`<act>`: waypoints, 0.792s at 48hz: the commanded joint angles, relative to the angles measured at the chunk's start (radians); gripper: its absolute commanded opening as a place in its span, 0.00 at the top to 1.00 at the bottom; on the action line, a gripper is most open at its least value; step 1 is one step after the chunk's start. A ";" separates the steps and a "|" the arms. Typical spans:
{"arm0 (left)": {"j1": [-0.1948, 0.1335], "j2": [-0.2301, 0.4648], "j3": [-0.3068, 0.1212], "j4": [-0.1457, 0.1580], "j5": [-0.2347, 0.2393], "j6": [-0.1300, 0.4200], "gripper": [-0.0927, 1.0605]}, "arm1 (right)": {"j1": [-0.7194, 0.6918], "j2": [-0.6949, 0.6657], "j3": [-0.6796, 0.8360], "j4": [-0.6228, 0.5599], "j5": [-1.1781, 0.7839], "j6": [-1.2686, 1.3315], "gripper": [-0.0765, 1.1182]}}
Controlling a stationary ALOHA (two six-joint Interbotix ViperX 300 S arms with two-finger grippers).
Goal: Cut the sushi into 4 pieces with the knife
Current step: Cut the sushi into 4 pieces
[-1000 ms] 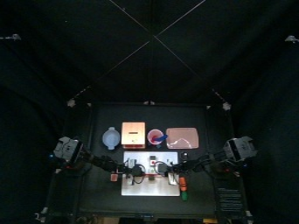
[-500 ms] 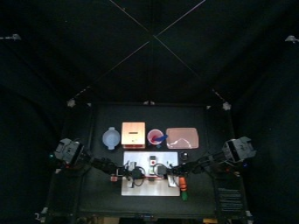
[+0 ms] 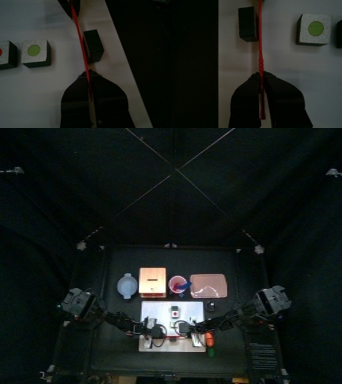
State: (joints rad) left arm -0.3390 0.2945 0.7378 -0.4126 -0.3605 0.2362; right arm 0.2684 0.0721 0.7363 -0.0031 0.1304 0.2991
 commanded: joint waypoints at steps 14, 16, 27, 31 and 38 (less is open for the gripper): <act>0.054 -0.089 -0.005 0.017 0.014 0.012 0.40 | -0.011 -0.149 -0.009 -0.014 0.064 -0.003 0.85; 0.058 -0.107 -0.002 0.018 0.014 0.014 0.34 | -0.011 -0.169 -0.002 -0.015 0.074 -0.003 0.85; 0.095 -0.219 0.037 0.043 0.012 0.018 0.12 | -0.017 -0.287 0.084 -0.018 0.112 -0.002 0.85; 0.104 -0.255 0.055 0.046 0.012 0.018 0.11 | -0.017 -0.339 0.124 -0.002 0.127 0.002 0.85; 0.123 -0.330 0.106 0.046 0.005 0.015 0.11 | -0.015 -0.462 0.183 0.074 0.206 0.002 0.84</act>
State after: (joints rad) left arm -0.2270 0.0184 0.8360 -0.3697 -0.3436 0.2531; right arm 0.2531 -0.3022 0.9066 0.0322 0.3022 0.2991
